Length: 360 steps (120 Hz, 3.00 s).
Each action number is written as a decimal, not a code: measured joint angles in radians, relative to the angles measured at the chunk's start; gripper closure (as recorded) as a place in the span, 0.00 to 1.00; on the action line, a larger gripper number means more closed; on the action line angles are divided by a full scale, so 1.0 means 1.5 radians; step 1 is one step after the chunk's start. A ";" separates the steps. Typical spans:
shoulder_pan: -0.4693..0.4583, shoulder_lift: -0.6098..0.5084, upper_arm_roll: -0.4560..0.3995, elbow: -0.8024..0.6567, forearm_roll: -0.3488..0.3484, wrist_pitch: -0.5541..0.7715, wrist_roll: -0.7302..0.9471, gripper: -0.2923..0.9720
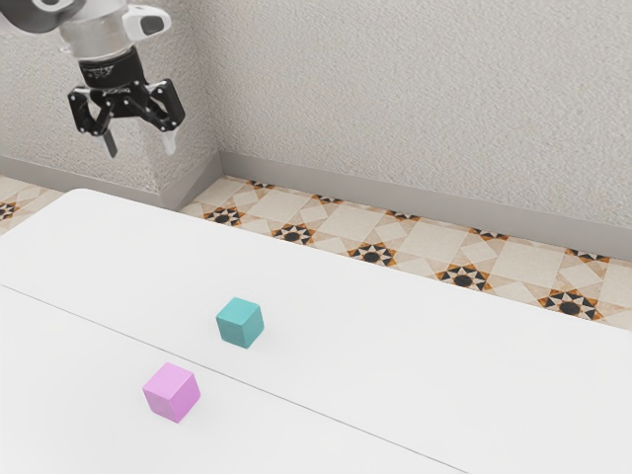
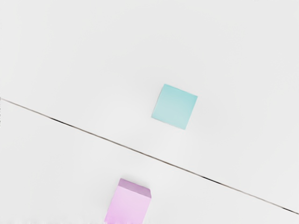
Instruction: Pick up the blue block with one arm, and put the blue block on the pink block with one arm
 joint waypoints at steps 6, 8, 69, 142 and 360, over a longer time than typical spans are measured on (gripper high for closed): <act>0.000 0.000 0.001 -0.002 0.000 -0.001 -0.021 0.23; 0.000 0.000 0.001 -0.003 0.001 -0.001 -0.028 0.23; 0.020 0.235 -0.016 -0.093 -0.013 0.146 -0.041 0.23; 0.021 0.311 -0.019 -0.196 -0.072 0.454 0.232 0.23; 0.028 0.366 -0.018 -0.219 -0.151 0.521 0.431 0.44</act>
